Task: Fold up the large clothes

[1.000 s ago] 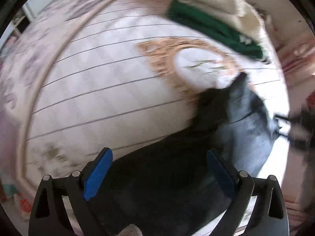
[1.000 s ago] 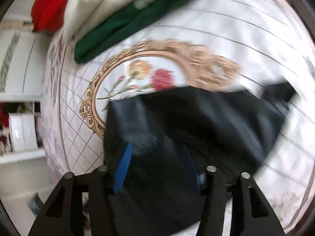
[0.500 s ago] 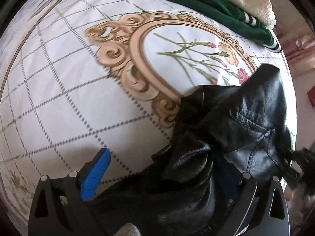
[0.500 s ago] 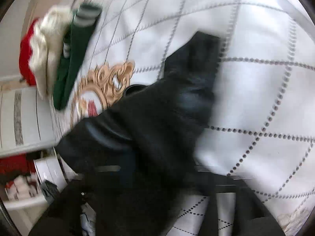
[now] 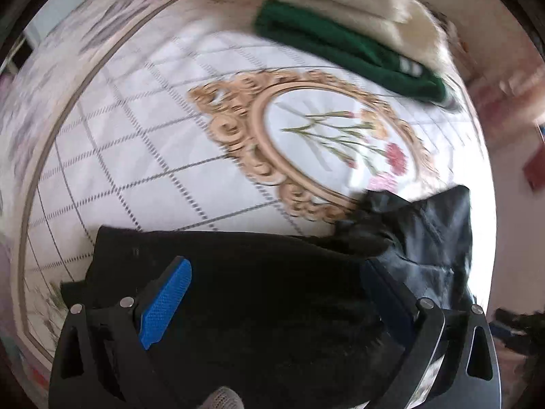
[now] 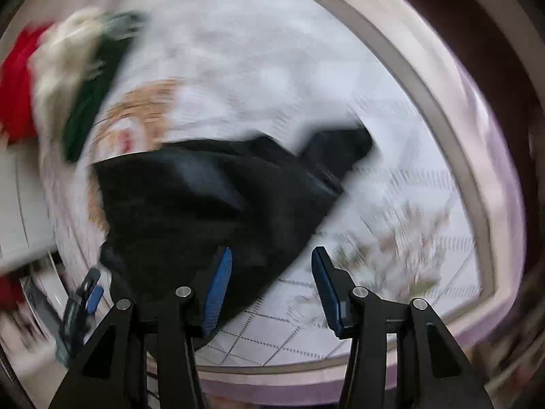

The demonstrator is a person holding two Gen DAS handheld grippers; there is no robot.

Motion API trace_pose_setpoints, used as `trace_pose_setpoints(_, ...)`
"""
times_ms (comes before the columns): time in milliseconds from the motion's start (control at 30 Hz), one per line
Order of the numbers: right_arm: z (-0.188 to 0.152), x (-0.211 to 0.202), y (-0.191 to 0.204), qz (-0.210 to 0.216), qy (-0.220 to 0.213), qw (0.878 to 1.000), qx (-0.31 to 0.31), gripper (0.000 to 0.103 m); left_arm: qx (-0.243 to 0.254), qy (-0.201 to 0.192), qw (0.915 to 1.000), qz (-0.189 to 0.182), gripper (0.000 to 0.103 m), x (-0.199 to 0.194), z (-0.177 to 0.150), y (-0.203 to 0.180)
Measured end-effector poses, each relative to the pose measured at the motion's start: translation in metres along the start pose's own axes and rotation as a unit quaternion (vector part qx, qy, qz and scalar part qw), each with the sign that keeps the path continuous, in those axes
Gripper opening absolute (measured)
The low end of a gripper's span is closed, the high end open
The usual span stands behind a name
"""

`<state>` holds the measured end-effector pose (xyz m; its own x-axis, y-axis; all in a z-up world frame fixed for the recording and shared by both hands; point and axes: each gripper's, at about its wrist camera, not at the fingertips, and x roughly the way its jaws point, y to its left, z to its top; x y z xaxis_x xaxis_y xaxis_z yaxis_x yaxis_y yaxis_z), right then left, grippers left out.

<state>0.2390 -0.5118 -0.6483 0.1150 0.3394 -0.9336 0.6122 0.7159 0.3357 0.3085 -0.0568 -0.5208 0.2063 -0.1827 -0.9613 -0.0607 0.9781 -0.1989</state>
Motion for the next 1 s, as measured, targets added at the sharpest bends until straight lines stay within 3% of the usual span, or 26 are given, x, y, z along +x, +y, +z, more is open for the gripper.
trace_pose_setpoints(67,0.016,0.0,0.037,0.019,-0.004,0.997,-0.068,0.072,-0.02,0.009,0.9997,0.008,0.103,0.017,0.003,0.006)
trace_pose_setpoints(200,0.057,0.036,0.126,0.031,-0.005,0.976,-0.217,0.072,-0.04,0.02,0.9989,0.015,0.103,0.036,0.002,0.016)
trace_pose_setpoints(333,0.075,0.089,0.194,0.005,0.059,0.945,-0.32,0.071,-0.045,0.015,0.9987,0.017,0.103,0.032,-0.002,0.021)
trace_pose_setpoints(400,0.075,0.101,0.206,-0.007,0.06,0.937,-0.344,0.022,-0.044,0.016,0.9986,0.026,0.103,0.036,-0.004,0.025)
trace_pose_setpoints(500,0.086,0.102,0.192,-0.002,0.04,0.957,-0.286,0.009,-0.037,0.019,0.9986,0.033,0.103,0.042,-0.005,0.029)
trace_pose_setpoints(600,0.094,0.12,0.173,0.005,0.046,0.976,-0.212,0.007,-0.029,0.021,0.9987,0.038,0.103,0.039,-0.006,0.027)
trace_pose_setpoints(767,0.087,0.104,0.179,0.006,0.05,0.978,-0.204,0.018,-0.006,-0.017,0.9989,0.043,0.103,-0.006,-0.006,0.009)
trace_pose_setpoints(900,0.065,0.041,0.147,-0.005,0.003,0.983,-0.181,0.074,0.0,-0.02,0.9998,0.006,0.103,-0.019,-0.001,-0.021)
trace_pose_setpoints(1000,0.045,0.014,0.088,0.004,-0.02,0.993,-0.115,0.082,0.017,-0.003,0.9997,0.017,0.103,0.015,0.012,-0.047)
